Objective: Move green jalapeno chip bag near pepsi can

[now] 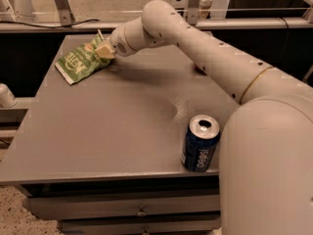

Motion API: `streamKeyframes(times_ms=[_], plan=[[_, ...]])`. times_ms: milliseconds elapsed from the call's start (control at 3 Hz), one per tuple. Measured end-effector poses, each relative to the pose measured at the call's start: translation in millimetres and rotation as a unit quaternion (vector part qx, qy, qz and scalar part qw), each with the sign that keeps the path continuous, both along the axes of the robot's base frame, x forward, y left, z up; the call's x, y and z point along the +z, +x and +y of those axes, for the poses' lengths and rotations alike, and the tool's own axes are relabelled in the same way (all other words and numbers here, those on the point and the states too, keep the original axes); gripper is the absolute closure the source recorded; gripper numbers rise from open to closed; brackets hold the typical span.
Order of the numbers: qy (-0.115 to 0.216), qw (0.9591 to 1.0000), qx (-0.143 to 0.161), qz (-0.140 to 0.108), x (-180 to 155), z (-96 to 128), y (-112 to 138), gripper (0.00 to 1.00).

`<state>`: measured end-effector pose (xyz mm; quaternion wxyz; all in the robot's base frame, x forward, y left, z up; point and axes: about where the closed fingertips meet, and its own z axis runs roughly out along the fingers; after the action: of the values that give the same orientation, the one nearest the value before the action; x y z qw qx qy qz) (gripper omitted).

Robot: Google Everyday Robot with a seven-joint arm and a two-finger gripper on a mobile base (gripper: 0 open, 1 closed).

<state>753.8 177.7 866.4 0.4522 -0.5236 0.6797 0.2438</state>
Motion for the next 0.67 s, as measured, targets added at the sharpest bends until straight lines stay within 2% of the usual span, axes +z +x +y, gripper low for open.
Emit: streamKeyframes(times_ms=[333,667], plan=[[-0.013,0.9999,0.003,-0.008,18,-34,-17,1.0],[-0.029,0.9994,0.015,-0.01,34,-72,-44,1.0]])
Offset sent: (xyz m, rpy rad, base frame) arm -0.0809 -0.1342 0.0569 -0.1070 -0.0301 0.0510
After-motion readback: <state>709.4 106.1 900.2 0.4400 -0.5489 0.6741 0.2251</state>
